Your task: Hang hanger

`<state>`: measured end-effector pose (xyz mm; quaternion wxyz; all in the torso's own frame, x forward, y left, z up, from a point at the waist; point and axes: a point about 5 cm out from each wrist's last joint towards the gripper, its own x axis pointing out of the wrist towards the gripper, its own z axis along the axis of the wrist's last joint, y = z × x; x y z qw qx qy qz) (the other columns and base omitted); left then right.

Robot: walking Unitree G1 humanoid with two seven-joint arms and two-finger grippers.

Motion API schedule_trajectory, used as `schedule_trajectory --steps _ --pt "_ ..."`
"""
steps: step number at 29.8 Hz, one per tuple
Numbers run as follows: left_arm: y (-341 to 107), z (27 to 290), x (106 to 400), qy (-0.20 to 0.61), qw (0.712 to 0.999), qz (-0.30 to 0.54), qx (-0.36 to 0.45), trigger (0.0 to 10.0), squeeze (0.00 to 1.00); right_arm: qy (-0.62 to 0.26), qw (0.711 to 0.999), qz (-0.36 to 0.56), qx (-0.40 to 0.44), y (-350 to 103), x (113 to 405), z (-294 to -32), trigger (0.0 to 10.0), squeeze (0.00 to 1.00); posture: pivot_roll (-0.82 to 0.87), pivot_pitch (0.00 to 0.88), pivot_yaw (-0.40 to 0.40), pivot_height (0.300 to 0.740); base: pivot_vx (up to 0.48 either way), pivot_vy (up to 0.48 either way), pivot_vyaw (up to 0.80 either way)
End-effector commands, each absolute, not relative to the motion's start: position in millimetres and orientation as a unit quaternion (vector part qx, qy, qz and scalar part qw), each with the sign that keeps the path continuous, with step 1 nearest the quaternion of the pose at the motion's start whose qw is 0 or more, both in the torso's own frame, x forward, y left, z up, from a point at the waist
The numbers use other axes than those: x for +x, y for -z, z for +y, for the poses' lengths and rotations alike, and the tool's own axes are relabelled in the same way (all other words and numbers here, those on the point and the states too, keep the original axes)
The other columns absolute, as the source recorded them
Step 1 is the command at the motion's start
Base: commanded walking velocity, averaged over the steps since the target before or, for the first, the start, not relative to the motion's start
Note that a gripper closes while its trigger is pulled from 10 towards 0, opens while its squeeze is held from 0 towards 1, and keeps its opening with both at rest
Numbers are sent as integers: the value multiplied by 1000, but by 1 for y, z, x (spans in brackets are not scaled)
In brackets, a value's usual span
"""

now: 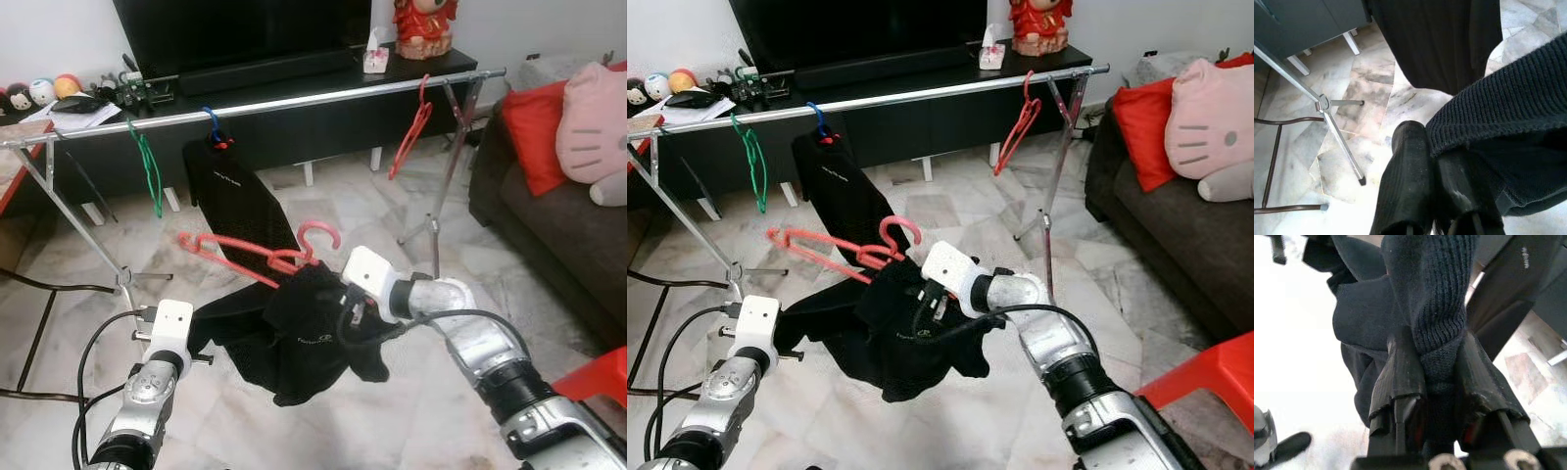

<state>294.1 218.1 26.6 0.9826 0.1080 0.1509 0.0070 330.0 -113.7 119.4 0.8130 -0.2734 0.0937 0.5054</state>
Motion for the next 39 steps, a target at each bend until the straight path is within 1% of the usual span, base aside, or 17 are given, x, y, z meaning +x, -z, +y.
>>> schedule_trajectory --steps 1,3,4,5,6,7,8,9,12,14,15,17,23,27,32,39 --pt "-24 231 289 -28 980 167 106 0 0 -535 790 85 -289 -122 326 -117 0 0 -95 0 131 740 0 0 0" --pt "-24 231 290 -26 980 168 106 0 0 -570 758 95 -303 -118 320 -120 0 0 -95 0 131 740 0 0 0" --pt "-24 231 290 -25 980 168 106 0 0 -582 738 111 -324 -113 317 -124 0 0 -95 0 131 740 0 0 0" --pt "-24 231 290 -26 980 168 106 0 0 -584 731 117 -332 -111 316 -125 0 0 -95 0 131 740 0 0 0" --pt "-24 231 290 -26 980 168 106 0 0 -584 731 117 -332 -111 316 -125 0 0 -95 0 131 740 0 0 0" --pt "-24 231 290 -26 980 168 106 0 0 -590 706 132 -369 -106 314 -130 0 0 -95 0 131 740 0 0 0" --pt "-24 231 290 -26 980 168 106 0 0 -592 697 136 -382 -104 314 -131 0 0 -94 0 132 740 0 0 0" --pt "-24 231 290 -26 980 169 106 0 0 -593 693 137 -386 -103 314 -132 0 0 -94 0 132 740 0 0 0" --pt "-24 231 290 -27 979 169 106 0 0 -587 698 136 -387 -104 317 -133 0 0 -92 0 132 740 0 0 0" --pt "-24 231 290 -27 979 170 106 0 0 -584 685 141 -412 -104 318 -136 0 0 -93 0 132 740 0 0 0" --pt "-24 231 290 -27 979 170 106 0 0 -584 685 141 -412 -104 318 -136 0 0 -93 0 132 740 0 0 0" --pt "-25 232 290 -28 979 170 106 0 0 -580 676 146 -431 -103 319 -139 0 0 -93 0 132 740 0 0 0" --pt "-25 232 290 -29 979 171 105 0 0 -541 687 145 -462 -105 329 -146 0 0 -91 0 131 740 0 0 0" --pt "-24 233 289 -29 978 174 108 0 0 -500 702 138 -488 -111 338 -153 0 0 -93 0 134 740 0 0 0" --pt "-23 232 290 -24 978 176 112 0 0 -490 675 147 -531 -111 340 -159 0 0 -95 0 134 740 0 0 0" --pt "-24 231 291 -22 978 176 113 0 0 -479 666 148 -553 -109 342 -160 0 0 -96 0 134 740 0 0 0"
